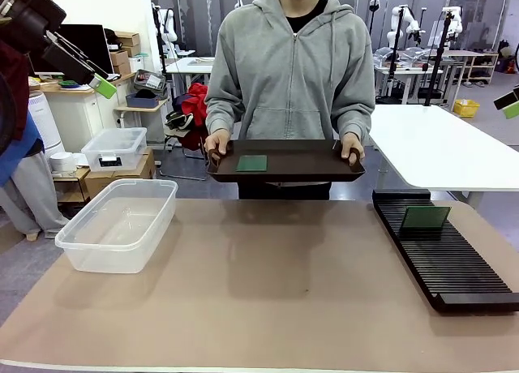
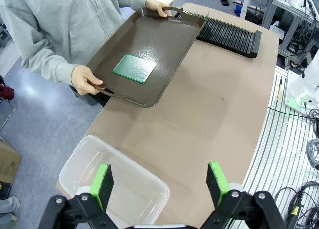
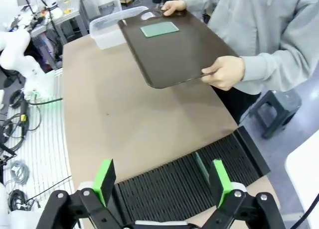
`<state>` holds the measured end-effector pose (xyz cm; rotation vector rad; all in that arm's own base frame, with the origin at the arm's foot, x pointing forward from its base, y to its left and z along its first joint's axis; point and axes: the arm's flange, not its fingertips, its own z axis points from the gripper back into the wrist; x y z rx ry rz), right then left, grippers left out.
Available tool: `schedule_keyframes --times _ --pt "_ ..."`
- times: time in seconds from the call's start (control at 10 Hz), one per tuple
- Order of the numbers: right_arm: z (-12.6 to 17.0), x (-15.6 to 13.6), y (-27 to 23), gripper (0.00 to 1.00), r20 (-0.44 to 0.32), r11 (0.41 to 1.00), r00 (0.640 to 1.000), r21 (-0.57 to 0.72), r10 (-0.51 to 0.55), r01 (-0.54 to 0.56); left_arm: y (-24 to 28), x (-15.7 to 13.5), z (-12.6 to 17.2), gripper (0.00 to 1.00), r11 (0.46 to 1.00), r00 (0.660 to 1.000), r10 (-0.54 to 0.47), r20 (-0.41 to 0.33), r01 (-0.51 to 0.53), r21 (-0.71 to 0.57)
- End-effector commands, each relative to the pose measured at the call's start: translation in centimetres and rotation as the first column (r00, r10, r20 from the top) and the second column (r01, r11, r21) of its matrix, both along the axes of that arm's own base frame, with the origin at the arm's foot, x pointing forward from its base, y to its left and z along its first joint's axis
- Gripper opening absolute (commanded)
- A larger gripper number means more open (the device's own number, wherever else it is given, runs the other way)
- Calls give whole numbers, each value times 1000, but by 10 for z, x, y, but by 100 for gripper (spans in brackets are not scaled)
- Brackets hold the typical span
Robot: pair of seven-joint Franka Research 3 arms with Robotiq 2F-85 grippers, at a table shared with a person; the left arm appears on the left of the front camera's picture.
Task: Sort PCBs into racks and boxes based on the side picked up.
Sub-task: Pick up the Blank PCB handed by the Human.
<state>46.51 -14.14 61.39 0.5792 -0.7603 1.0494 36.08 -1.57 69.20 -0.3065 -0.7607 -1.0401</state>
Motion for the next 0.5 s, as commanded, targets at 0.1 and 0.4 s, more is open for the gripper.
schedule_keyframes --times 0.1,0.4 --pt "0 -1 2 100 -20 1000 999 12 28 -27 0 1 -2 100 1000 1000 0 5 0 -1" --pt "-1 -6 -8 100 22 999 1000 45 -6 5 0 1 -2 100 1000 1000 0 5 0 -1"
